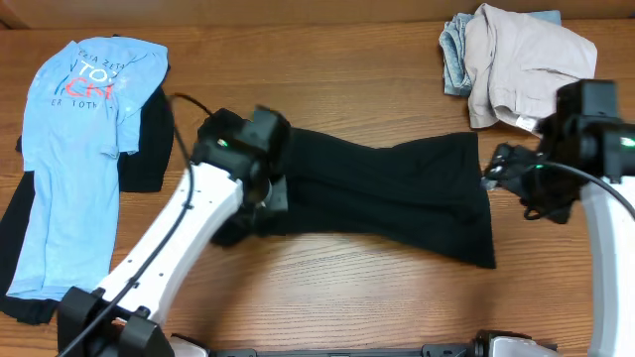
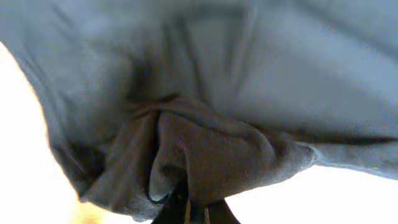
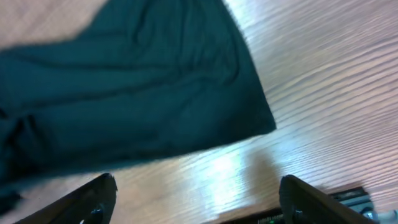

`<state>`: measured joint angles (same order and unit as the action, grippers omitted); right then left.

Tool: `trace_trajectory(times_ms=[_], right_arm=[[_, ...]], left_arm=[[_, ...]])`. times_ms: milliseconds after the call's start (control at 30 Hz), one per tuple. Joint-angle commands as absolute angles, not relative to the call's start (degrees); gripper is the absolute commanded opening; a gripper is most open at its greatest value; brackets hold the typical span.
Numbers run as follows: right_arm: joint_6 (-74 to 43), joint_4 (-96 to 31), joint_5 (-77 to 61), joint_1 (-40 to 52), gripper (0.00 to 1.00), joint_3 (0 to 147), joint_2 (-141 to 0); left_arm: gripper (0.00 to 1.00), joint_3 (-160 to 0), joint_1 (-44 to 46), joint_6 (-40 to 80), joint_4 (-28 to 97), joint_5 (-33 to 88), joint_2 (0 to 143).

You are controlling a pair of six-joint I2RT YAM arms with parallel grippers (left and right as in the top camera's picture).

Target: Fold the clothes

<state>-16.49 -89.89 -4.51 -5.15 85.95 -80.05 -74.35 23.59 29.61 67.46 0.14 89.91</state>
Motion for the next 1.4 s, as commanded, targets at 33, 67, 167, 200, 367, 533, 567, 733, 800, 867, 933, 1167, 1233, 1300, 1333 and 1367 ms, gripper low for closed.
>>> trace_trajectory(times_ms=[33,67,167,200,367,533,567,733,800,867,933,1167,1233,1300,1333,1367], right_arm=[[-19.4,-87.1,-6.3,-2.2,0.86,75.8,-79.9],[-20.6,-85.8,-6.3,-1.7,0.86,73.0,-79.6],[-24.6,-80.3,-7.2,0.0,0.87,64.1,-78.8],[-25.4,-78.2,-7.9,0.5,0.87,61.5,-78.8],[-32.3,-66.4,-9.1,2.5,0.84,50.0,-78.9],[-39.4,-57.8,-4.6,2.6,0.82,42.7,-78.9],[-40.7,-56.9,-2.9,2.6,0.82,41.9,-78.9],[-44.0,-52.6,4.2,2.5,0.82,39.9,-79.4],[-44.0,-50.9,4.7,2.5,0.78,39.6,-79.9],[-44.0,-49.9,4.7,2.5,0.75,39.6,-80.7],[-44.0,-49.5,4.7,2.5,0.7,39.6,-81.7],[-43.6,-49.3,3.1,2.5,0.63,39.0,-83.9],[-43.3,-49.1,2.9,2.5,0.63,39.0,-83.9],[-43.3,-49.1,2.9,2.5,0.62,39.0,-84.1],[-43.3,-49.1,2.9,2.5,0.61,38.9,-84.1],[-43.3,-49.1,2.9,2.5,0.56,38.9,-84.2]], left_arm=[[0.04,-77.6,20.5,23.0,67.6,-3.6,89.8],[0.04,-77.7,20.1,22.9,67.6,-3.6,89.8],[0.04,-77.7,19.4,22.6,67.7,-3.6,89.8],[0.04,-77.7,19.4,22.2,67.6,-3.6,89.8],[0.04,-77.7,19.4,21.8,67.3,-3.6,89.8],[0.04,-77.7,19.4,21.8,67.3,-3.6,89.8],[0.04,-77.7,19.4,21.8,67.3,-3.6,89.8],[0.04,-77.7,19.4,21.8,67.2,-3.6,89.9],[0.04,-77.7,19.4,21.8,67.3,-3.6,89.9],[0.04,-77.7,19.4,21.8,67.3,-3.6,89.9],[0.04,-77.6,19.4,21.8,67.3,-3.6,89.9],[0.04,-77.6,19.5,21.8,68.2,-3.6,89.9],[0.04,-77.6,19.5,21.8,68.6,-3.6,89.9],[0.04,-77.6,19.5,21.8,68.8,-3.6,89.9],[0.04,-77.6,19.5,21.8,68.9,-3.6,89.9],[0.04,-77.6,19.5,21.8,68.9,-3.6,89.9]])
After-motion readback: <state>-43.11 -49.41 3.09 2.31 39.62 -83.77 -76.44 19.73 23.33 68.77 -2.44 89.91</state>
